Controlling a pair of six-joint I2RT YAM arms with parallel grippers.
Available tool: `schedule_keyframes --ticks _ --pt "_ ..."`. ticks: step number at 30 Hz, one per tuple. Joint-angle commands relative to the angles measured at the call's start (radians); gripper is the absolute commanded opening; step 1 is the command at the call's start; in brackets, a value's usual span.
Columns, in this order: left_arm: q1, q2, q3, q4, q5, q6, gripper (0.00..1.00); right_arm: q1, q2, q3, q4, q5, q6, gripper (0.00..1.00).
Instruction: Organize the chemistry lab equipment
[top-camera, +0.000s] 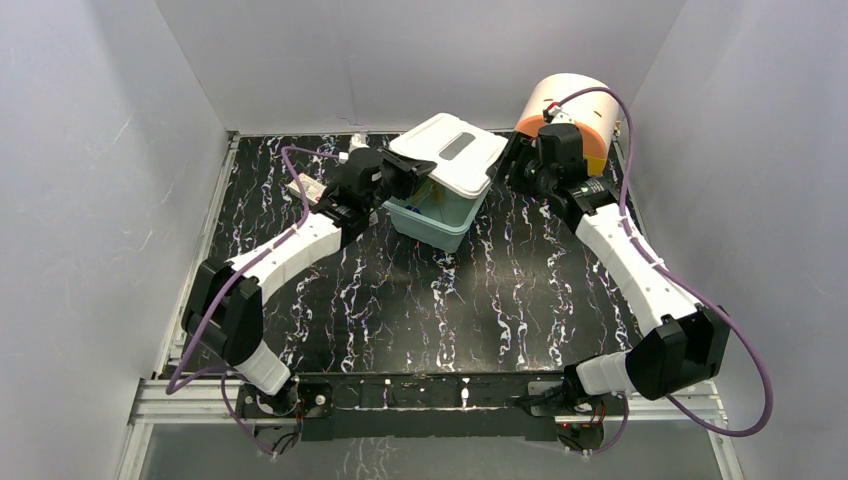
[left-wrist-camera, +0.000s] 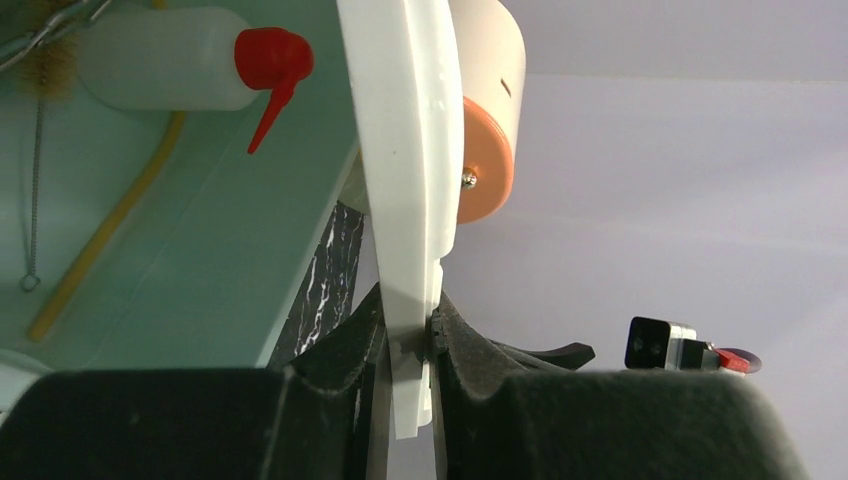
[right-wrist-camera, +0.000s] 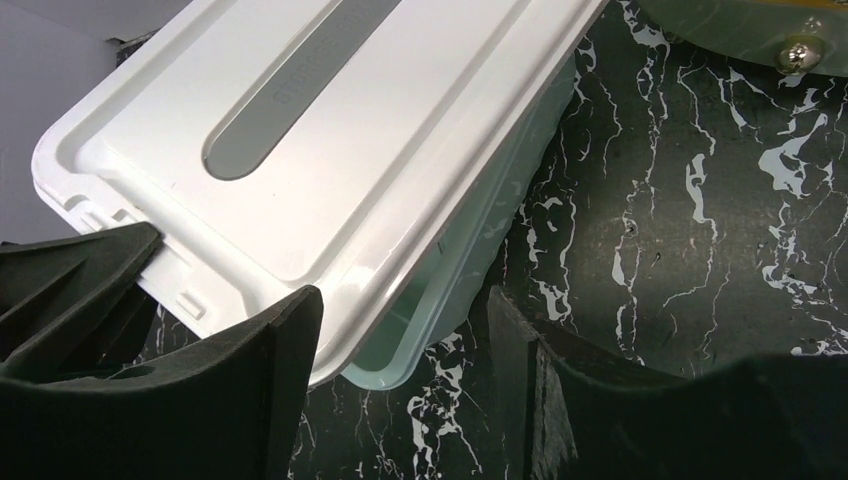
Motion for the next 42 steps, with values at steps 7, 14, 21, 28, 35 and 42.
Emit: schedule_keyframes --ticks 7,14,21,28,35,42 --pt "-0.013 -0.106 -0.071 -0.015 -0.125 -0.004 0.02 -0.008 0.048 0.013 -0.001 0.037 -0.021 0.69" --pt "-0.025 -0.127 -0.120 -0.045 -0.106 -0.060 0.11 -0.007 0.100 0.034 -0.016 0.059 -0.030 0.69" --pt "-0.038 -0.148 -0.159 -0.126 -0.086 -0.117 0.23 -0.008 0.166 0.060 -0.015 0.081 -0.044 0.69" --pt "-0.044 -0.171 -0.169 -0.278 -0.062 -0.177 0.37 -0.007 0.213 0.090 -0.015 0.089 -0.064 0.70" --pt "-0.044 -0.195 -0.149 -0.447 -0.029 -0.218 0.46 -0.008 0.199 0.082 0.008 0.081 -0.072 0.71" --pt "-0.044 -0.227 -0.101 -0.546 -0.044 -0.138 0.57 -0.008 0.211 0.084 0.017 0.035 -0.086 0.71"
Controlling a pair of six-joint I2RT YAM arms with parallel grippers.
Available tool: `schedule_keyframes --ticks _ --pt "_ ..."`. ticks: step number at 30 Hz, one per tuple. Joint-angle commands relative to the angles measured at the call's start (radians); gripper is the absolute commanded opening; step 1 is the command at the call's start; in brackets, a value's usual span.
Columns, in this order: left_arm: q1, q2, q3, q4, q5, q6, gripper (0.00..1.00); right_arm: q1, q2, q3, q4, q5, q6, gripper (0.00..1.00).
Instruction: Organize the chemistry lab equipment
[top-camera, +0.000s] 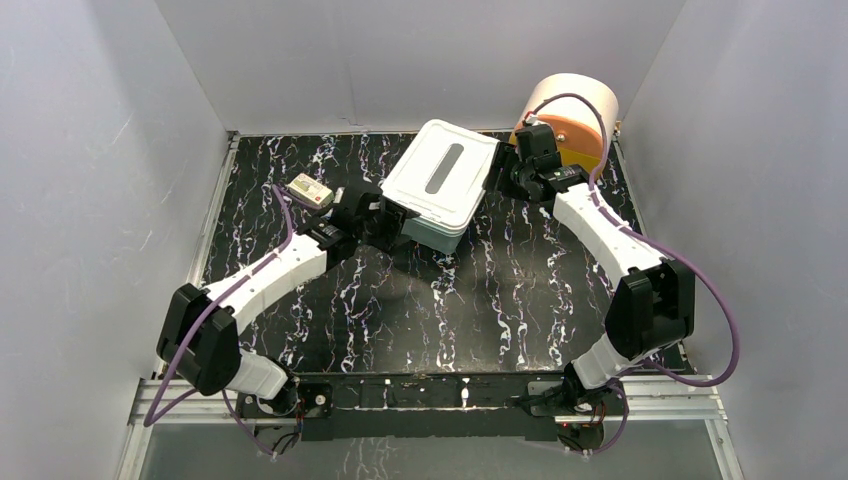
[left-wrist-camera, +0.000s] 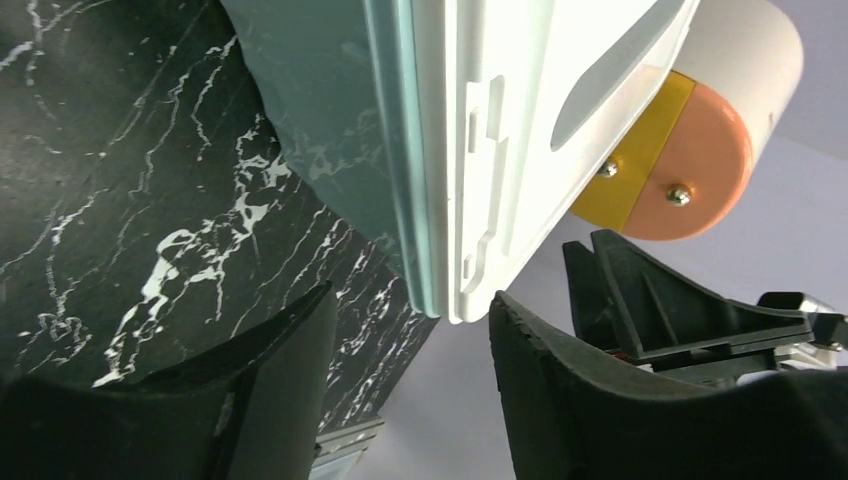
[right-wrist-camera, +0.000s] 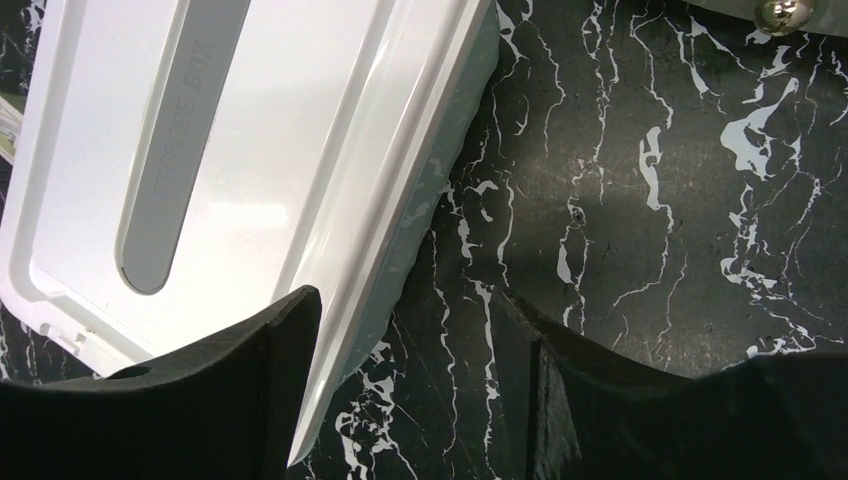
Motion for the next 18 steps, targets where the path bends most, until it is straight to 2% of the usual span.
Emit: schedule_keyframes --ticks 1,6,11,18 --pt "-0.005 -0.059 0.078 -0.116 -0.024 0.086 0.58 -0.003 -0.002 0.045 0.052 -0.035 -0.023 0.71" --pt "0.003 -0.042 0.165 -0.197 -0.087 0.308 0.70 -0.002 0.024 0.060 0.063 -0.098 -0.048 0.71" --pt "0.060 -0.021 0.244 -0.270 -0.123 0.500 0.80 -0.002 0.080 0.101 0.019 -0.117 -0.059 0.71" --pt "0.228 0.023 0.270 -0.241 0.032 0.734 0.79 -0.001 0.111 0.105 0.009 -0.155 -0.067 0.71"
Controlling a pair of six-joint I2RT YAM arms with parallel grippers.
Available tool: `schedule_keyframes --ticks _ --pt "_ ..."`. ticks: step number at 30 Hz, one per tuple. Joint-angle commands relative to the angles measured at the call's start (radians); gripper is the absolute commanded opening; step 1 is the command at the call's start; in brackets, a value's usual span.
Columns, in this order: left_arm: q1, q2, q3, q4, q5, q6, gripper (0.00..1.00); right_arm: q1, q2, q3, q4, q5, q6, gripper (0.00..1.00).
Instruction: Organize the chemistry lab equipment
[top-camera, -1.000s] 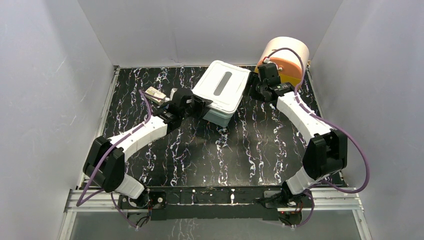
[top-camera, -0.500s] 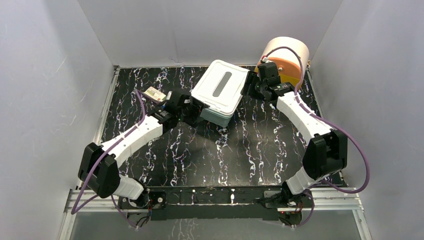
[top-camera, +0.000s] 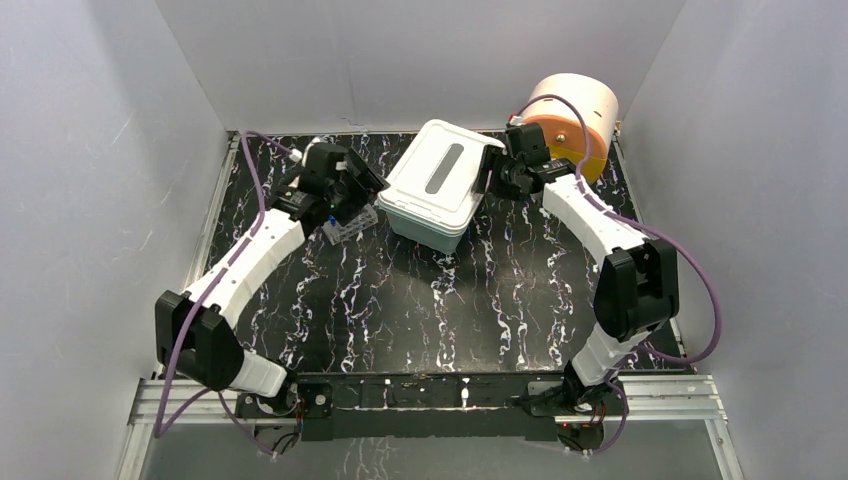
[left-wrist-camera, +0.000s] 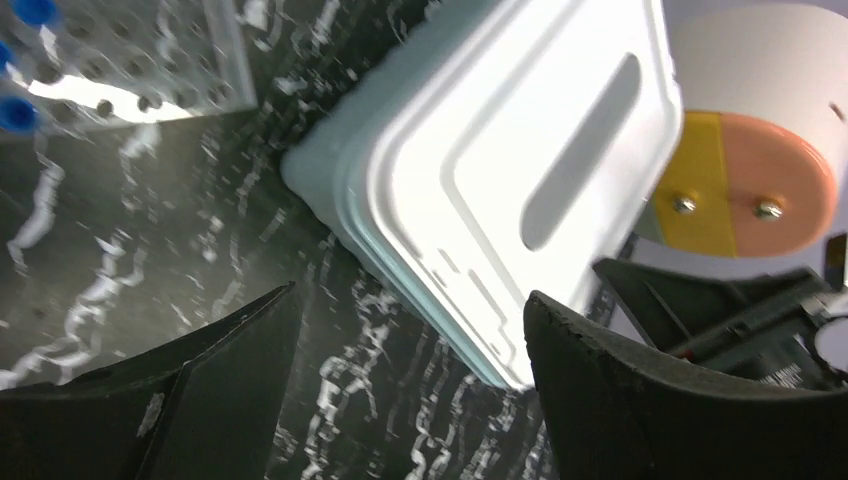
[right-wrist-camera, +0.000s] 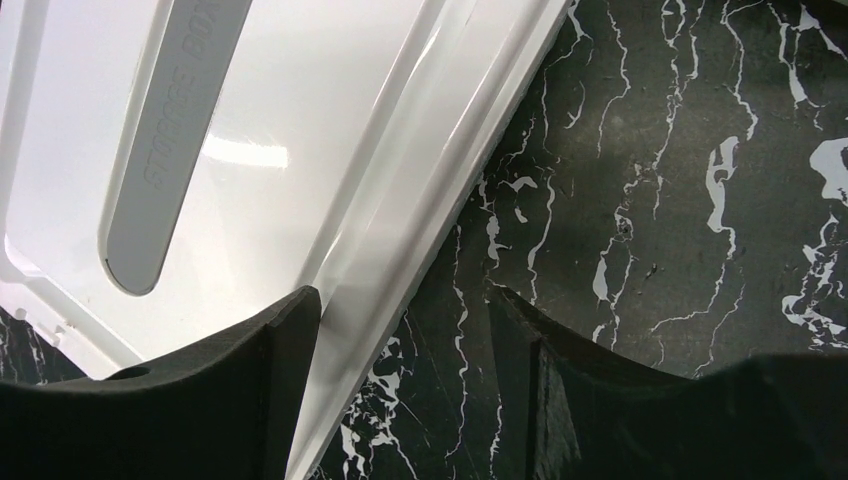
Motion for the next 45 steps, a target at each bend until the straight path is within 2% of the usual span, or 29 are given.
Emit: schedule_keyframes --ticks 1,10,14,20,27,37,45 --pt "0.093 0.044 0.049 -0.022 0.117 0.222 0.79 -0.002 0.008 0.050 0.002 -0.048 -0.018 0.70" --pt "0.131 0.230 0.169 0.000 0.343 0.301 0.83 -0.003 0.019 0.042 -0.020 -0.077 -0.039 0.71" --pt "0.132 0.280 0.199 -0.018 0.333 0.306 0.81 -0.002 0.029 0.048 -0.028 -0.101 -0.047 0.72" --pt "0.135 0.269 0.164 -0.043 0.304 0.322 0.68 -0.001 0.029 0.041 -0.037 -0.134 -0.061 0.68" --pt "0.135 0.230 0.084 -0.050 0.289 0.340 0.54 -0.003 0.023 0.026 -0.052 -0.192 -0.079 0.59" --pt "0.136 0.260 0.098 -0.060 0.263 0.352 0.53 0.000 0.032 0.006 -0.070 -0.134 -0.053 0.57" --pt "0.136 0.262 0.215 -0.097 0.237 0.405 0.60 -0.001 0.040 0.189 -0.120 -0.044 -0.083 0.65"
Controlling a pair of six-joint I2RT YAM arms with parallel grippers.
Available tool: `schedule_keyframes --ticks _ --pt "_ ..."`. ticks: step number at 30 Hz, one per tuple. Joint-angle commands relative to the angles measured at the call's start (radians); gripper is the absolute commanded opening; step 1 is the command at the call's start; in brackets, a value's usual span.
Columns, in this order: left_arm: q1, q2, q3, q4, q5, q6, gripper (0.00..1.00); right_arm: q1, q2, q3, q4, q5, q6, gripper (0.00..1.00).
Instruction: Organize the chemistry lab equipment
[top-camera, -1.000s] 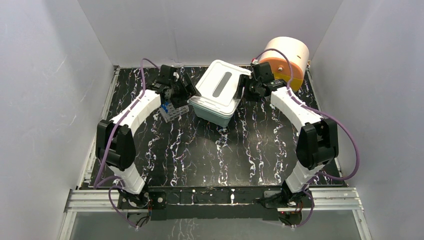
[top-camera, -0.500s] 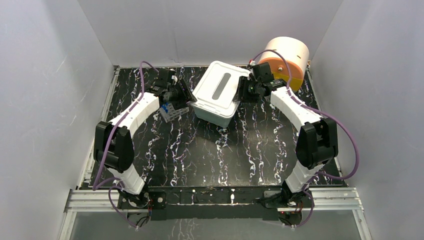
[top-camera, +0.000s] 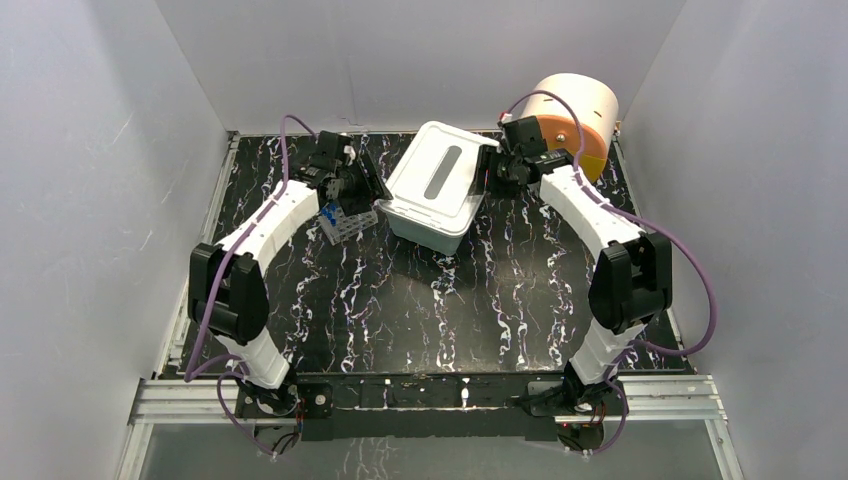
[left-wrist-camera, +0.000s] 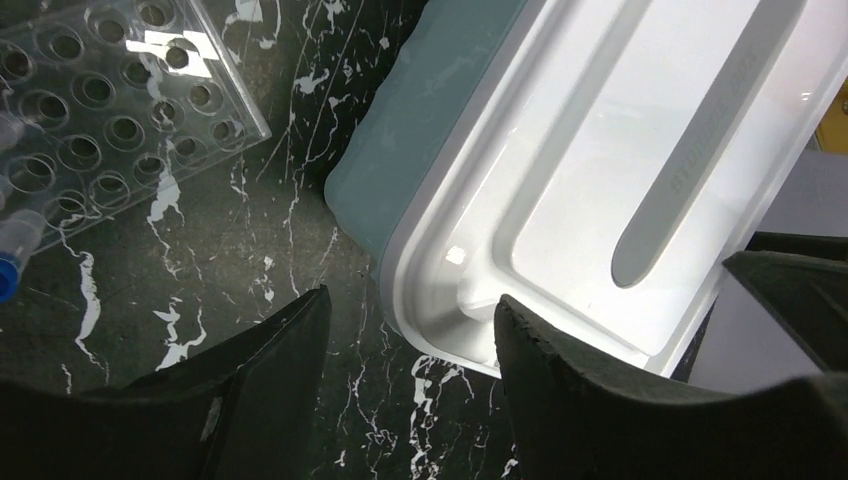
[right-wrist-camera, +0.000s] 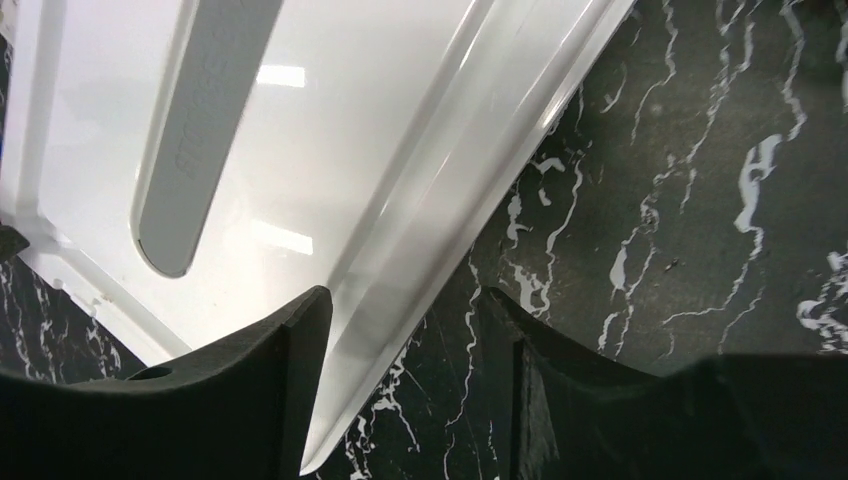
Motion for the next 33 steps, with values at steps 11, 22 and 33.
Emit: schedule_keyframes --ticks 11,22,33 --pt "0.005 0.112 0.218 -0.047 0.007 0.111 0.63 0.003 0.088 0.234 0.140 0.078 -0.147 0.71" --pt "0.005 0.185 0.242 -0.119 0.015 0.131 0.57 0.083 0.275 0.412 0.045 0.244 -0.232 0.79" --pt "0.005 0.217 0.164 -0.188 -0.020 0.092 0.42 0.088 0.421 0.356 -0.288 0.388 -0.078 0.75"
